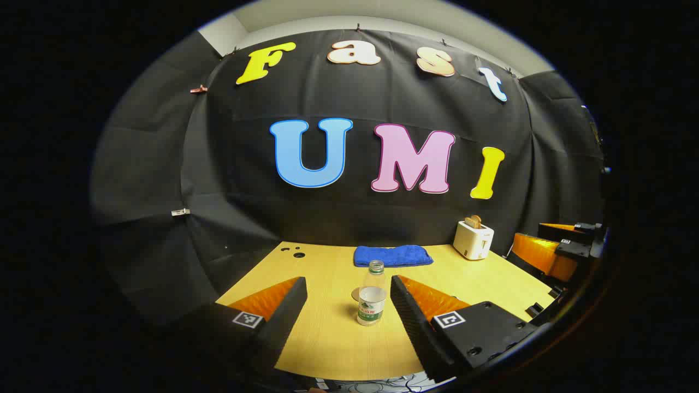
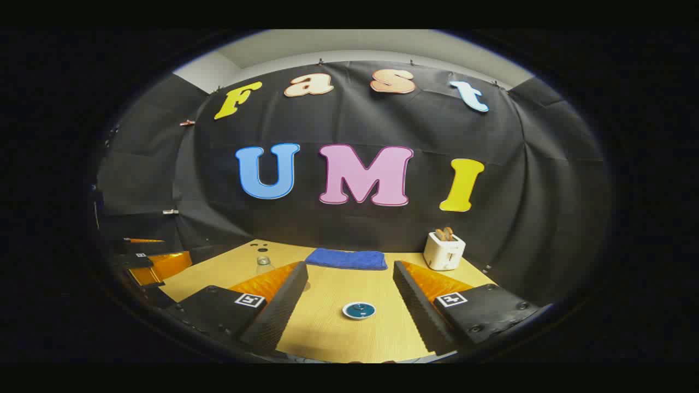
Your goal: Open the teacup lid with one hand, grasp the water bottle and pour water into the teacup with the other hand; after pouring, place the water bottle on the coaster and then close the teacup lid.
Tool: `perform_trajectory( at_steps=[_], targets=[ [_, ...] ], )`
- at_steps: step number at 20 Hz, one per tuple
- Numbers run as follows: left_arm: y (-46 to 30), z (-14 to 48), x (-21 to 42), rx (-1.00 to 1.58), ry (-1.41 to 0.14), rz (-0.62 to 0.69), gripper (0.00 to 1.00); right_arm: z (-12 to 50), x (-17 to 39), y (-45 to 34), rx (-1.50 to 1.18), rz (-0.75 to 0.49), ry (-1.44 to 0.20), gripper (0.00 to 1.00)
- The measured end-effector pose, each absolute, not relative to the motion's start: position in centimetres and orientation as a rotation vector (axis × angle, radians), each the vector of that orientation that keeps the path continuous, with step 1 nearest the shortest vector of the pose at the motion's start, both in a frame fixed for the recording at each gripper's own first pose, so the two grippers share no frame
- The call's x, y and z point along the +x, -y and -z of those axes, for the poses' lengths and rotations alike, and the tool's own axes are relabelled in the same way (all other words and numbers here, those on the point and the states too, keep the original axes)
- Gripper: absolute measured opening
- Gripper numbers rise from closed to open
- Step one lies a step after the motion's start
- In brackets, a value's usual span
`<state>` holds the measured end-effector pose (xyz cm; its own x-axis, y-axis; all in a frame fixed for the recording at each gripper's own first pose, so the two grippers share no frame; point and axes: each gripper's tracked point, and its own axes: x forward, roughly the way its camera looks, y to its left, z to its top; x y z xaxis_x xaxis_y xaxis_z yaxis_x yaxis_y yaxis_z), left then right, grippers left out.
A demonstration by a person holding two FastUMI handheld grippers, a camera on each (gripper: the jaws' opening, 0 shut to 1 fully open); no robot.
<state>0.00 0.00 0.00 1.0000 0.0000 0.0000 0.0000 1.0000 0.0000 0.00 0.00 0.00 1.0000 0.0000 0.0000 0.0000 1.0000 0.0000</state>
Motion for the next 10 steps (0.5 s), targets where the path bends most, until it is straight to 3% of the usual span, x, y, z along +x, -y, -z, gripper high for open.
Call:
perform_trajectory(
  at_steps=[10],
  targets=[
    [2.2, 0.9, 2.8, 0.006, -0.027, 0.012, 0.98, 2.7, 2.0, -0.1, 0.015, -0.048, -0.063, 0.96]
  ],
)
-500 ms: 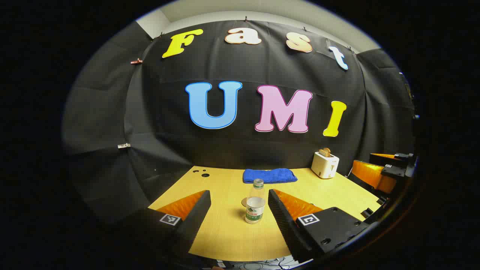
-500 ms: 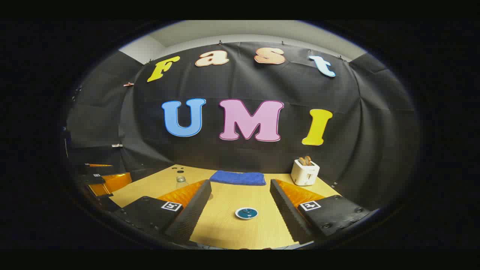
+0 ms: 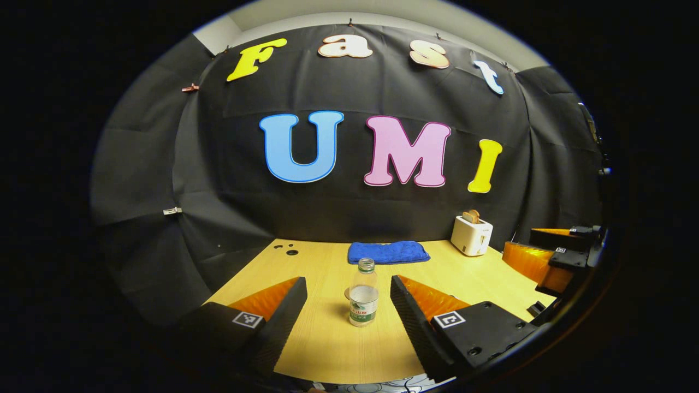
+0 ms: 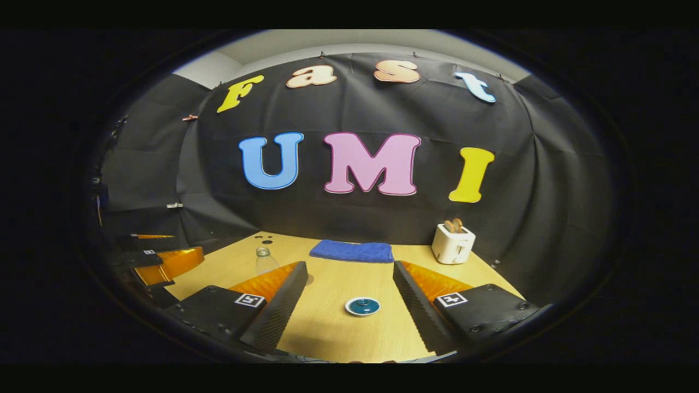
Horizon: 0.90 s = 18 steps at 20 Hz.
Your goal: Open the teacup lid with one hand, grasp the water bottle and pour water into the teacup with the other hand; after pouring, place the water bottle on the coaster and then close the teacup lid.
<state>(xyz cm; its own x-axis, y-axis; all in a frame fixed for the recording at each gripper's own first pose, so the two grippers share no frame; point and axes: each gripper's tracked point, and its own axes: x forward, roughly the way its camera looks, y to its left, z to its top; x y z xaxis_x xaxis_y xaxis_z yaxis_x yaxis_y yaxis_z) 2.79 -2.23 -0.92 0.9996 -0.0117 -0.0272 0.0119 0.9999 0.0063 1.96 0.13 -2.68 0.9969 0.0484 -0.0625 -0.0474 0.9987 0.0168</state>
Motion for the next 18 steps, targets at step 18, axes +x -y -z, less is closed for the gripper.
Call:
perform_trajectory(
  at_steps=[18],
  targets=[
    [3.1, 9.3, 8.9, 0.048, -0.136, -0.005, 0.98, 13.9, 11.8, 3.1, -0.049, 0.010, -0.168, 0.98]
  ],
)
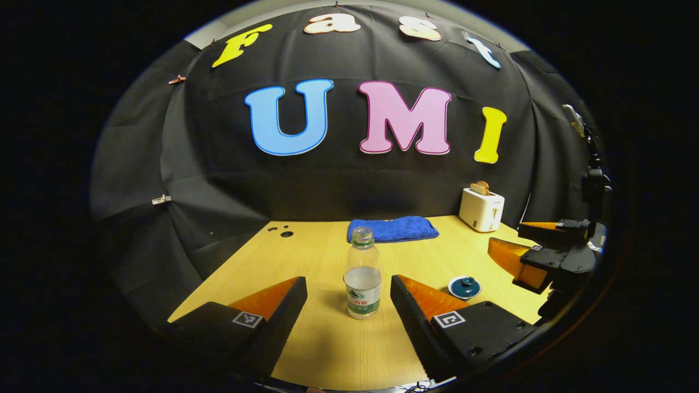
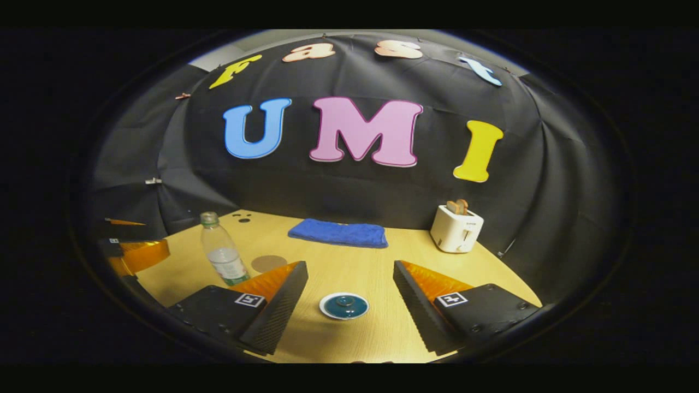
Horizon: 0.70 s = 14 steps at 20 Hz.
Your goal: Open the teacup lid with one hand, grasp the water bottle and pour water into the teacup with the other hand; after pouring, place the water bottle on the coaster and then close the teacup lid.
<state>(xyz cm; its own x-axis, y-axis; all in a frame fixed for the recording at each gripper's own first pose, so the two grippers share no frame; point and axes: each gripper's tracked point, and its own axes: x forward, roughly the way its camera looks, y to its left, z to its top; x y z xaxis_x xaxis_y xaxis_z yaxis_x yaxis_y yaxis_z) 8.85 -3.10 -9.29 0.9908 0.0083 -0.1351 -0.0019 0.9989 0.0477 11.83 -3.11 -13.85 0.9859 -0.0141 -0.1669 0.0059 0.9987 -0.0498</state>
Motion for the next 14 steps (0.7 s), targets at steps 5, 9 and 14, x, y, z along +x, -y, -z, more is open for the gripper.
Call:
perform_trajectory(
  at_steps=[5, 9, 14],
  targets=[
    [2.2, 15.3, 10.4, 0.071, -0.170, -0.021, 0.98, 20.5, 15.0, 3.3, -0.050, 0.025, -0.220, 0.98],
    [1.5, 17.5, 10.8, -0.040, -0.196, -0.043, 0.98, 24.5, 16.8, 2.8, -0.013, 0.005, -0.279, 0.98],
    [0.5, 18.5, 10.8, -0.092, -0.206, -0.069, 0.98, 25.5, 17.4, 3.2, 0.015, 0.025, -0.287, 0.85]
  ],
)
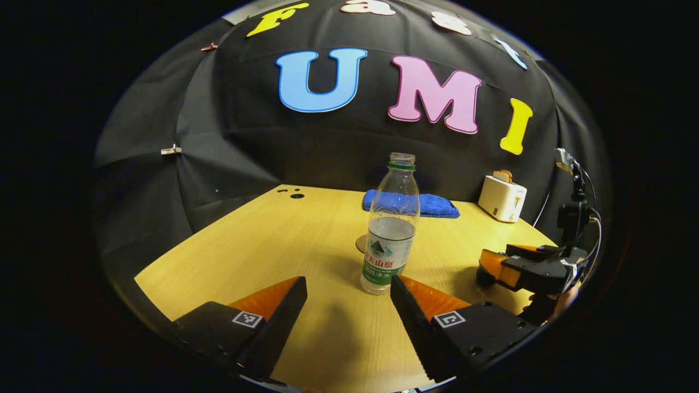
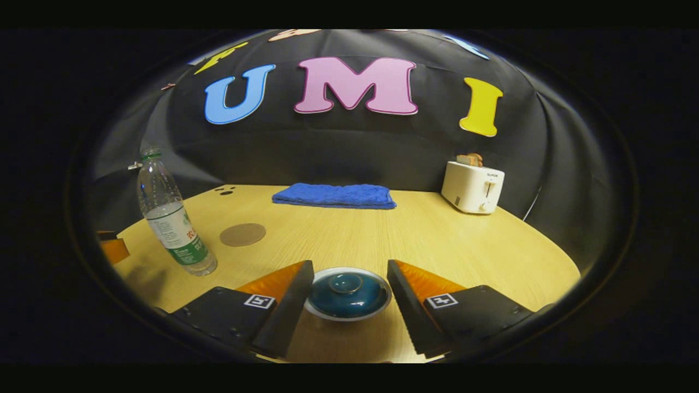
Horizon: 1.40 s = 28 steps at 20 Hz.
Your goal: Open the teacup lid with one hand, grasp the water bottle and pour water into the teacup with the other hand; after pouring, place the water bottle on the coaster and then close the teacup lid.
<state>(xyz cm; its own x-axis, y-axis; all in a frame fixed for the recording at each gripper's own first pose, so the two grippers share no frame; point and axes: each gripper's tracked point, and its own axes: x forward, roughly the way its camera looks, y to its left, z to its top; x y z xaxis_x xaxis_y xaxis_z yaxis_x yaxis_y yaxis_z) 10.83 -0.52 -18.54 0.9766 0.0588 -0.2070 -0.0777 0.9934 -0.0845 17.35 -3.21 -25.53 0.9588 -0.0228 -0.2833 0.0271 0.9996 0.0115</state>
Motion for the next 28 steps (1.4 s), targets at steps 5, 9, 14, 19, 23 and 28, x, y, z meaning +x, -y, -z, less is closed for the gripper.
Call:
perform_trajectory(
  at_steps=[5, 9, 14, 19, 23, 28],
  targets=[
    [0.2, 18.8, 10.7, -0.052, -0.202, -0.058, 0.98, 25.7, 17.5, 2.8, -0.014, -0.010, -0.296, 0.70],
    [1.1, 19.1, 10.5, -0.022, -0.199, -0.028, 0.98, 25.3, 17.7, 2.6, -0.027, -0.027, -0.305, 0.56],
    [3.4, 18.7, 11.4, -0.002, -0.194, 0.043, 0.98, 25.4, 17.6, 2.1, -0.058, -0.087, -0.344, 0.37],
    [3.7, 17.4, 14.7, -0.046, -0.165, 0.071, 0.98, 24.9, 17.3, 2.1, -0.054, -0.105, -0.352, 0.34],
    [3.4, 17.0, 17.4, -0.096, -0.140, 0.053, 0.98, 23.2, 16.7, 2.5, -0.041, -0.096, -0.325, 0.28],
    [4.8, 16.6, 20.0, -0.085, -0.117, 0.125, 0.98, 21.7, 15.5, 3.5, -0.023, -0.080, -0.309, 0.28]
  ],
)
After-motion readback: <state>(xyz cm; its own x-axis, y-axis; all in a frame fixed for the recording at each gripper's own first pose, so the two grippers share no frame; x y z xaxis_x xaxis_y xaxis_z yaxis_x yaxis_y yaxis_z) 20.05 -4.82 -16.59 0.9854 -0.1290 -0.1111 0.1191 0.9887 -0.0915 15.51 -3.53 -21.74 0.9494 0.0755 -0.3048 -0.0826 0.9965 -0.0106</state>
